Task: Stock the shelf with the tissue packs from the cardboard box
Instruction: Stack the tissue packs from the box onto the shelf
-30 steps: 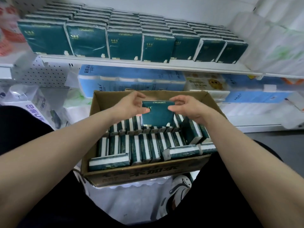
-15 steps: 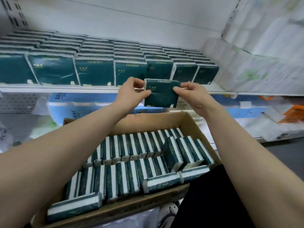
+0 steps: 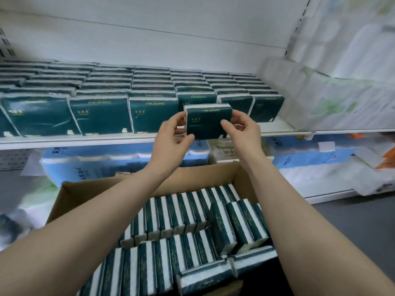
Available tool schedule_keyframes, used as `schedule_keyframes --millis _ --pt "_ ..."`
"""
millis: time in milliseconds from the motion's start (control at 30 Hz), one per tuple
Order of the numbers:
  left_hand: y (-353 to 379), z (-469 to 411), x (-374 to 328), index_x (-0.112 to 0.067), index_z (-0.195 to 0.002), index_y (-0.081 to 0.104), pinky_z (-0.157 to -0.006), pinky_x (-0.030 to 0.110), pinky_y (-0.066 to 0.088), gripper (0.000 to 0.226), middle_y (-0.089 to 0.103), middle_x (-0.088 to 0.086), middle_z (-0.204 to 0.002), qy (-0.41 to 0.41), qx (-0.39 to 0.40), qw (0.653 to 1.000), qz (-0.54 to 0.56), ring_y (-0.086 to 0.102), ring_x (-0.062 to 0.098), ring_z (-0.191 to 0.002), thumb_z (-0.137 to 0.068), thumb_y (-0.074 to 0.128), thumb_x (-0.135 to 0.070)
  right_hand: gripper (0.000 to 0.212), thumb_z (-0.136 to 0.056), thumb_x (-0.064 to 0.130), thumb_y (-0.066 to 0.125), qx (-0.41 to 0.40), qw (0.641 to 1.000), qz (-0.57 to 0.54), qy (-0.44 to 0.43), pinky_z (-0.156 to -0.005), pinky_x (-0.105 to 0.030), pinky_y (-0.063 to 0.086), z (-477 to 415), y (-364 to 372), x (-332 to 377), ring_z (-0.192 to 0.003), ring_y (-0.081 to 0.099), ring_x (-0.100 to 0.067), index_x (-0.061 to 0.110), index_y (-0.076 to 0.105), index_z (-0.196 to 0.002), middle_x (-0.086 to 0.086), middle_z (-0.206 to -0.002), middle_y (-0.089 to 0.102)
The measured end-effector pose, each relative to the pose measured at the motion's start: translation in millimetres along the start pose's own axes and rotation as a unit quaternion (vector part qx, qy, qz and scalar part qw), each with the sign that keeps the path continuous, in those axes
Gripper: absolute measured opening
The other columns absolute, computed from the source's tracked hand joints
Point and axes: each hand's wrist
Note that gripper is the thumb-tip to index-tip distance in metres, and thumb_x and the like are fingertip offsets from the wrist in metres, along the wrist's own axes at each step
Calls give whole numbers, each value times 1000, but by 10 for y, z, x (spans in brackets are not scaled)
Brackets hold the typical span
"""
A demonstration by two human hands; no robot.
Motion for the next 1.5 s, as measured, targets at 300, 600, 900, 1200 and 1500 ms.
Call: schedule_keyframes --millis 300,600,900,1200,1500 --pt "-24 -95 176 -24 -148 36 -90 5 41 60 47 0 -134 8 1 1000 -23 51 7 -118 -93 59 -13 50 -95 23 62 39 998 41 -18 -100 -33 52 -69 222 -82 -113 59 -7 22 48 -143 -1 -128 58" --pt "17 -29 263 -18 -145 41 -103 17 43 55 45 1 -135 22 22 999 -38 49 5 -121 -93 60 -10 35 -95 12 62 37 995 85 -46 -94 -19 50 46 314 -145 -109 56 -3 19 53 -128 1 -126 54" --pt "0 -69 306 -22 -152 29 -107 19 38 63 39 -5 -152 -7 48 998 -30 42 0 -127 -96 57 -13 53 -97 11 58 88 987 123 -53 -90 -3 40 43 366 -207 -117 48 -2 21 43 -147 -2 -140 50" --pt "-104 21 285 -18 -148 38 -102 12 40 57 47 -1 -144 11 46 998 -30 47 3 -124 -95 58 -9 47 -96 8 60 92 988 118 -45 -89 -7 43 132 319 -141 -120 53 -7 20 50 -140 2 -135 55" --pt "-539 503 321 -22 -133 54 -91 6 42 44 57 -4 -129 -4 62 997 -55 56 5 -113 -91 62 -8 36 -92 8 66 155 974 151 -64 -93 -18 46 629 451 -168 -112 58 -10 20 60 -125 3 -121 62"
Point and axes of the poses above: each hand's wrist, its own z-axis away from the middle knuckle, its own y-axis out of the palm, x = y × z
